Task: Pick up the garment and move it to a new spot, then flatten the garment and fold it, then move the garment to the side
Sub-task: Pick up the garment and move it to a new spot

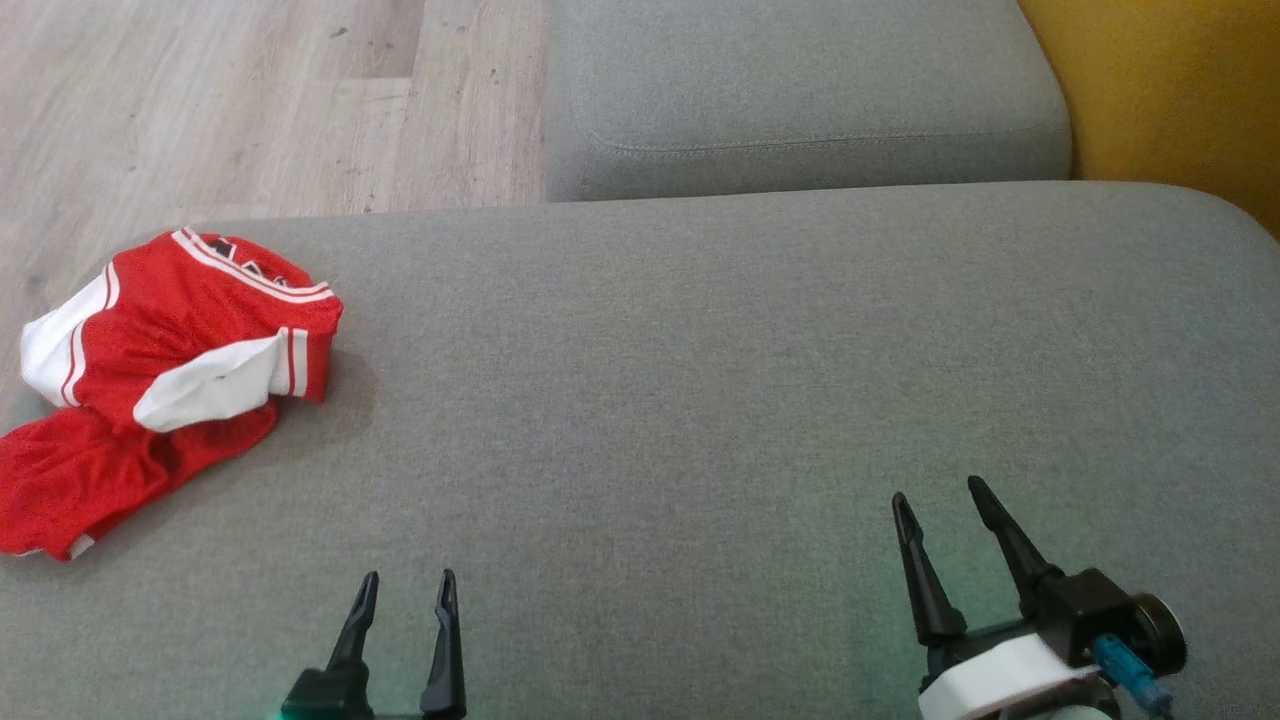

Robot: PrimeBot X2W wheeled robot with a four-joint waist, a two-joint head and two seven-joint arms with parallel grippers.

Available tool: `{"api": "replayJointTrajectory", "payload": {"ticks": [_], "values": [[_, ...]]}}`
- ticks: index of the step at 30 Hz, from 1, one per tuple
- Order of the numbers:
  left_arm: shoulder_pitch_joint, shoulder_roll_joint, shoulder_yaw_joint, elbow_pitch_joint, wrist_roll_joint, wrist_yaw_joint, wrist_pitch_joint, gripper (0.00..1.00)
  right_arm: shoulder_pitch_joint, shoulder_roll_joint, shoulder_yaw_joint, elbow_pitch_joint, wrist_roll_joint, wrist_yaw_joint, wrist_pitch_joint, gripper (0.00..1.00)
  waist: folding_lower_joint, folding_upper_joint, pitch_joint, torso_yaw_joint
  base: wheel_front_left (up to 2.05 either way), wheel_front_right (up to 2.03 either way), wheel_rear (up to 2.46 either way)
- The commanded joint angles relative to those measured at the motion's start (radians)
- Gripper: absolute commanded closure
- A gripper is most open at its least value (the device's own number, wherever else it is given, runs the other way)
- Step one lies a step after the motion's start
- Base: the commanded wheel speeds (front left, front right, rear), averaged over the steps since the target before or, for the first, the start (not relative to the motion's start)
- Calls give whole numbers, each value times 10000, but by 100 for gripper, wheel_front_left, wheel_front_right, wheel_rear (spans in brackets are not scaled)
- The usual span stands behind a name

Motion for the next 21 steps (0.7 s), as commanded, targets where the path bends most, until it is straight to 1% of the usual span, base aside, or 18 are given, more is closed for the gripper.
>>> {"api": "replayJointTrajectory", "payload": {"ticks": [1,21], "values": [[-197,100,320,-325,-18,74,-55,0,-242,-95,260,-240,29,77,-137,0,0,-1,3,-2,0,0,0],[-192,201,284,-399,-264,214,29,0,-280,-95,202,-110,197,77,-138,0,0,-1,-3,28,0,0,0]]}}
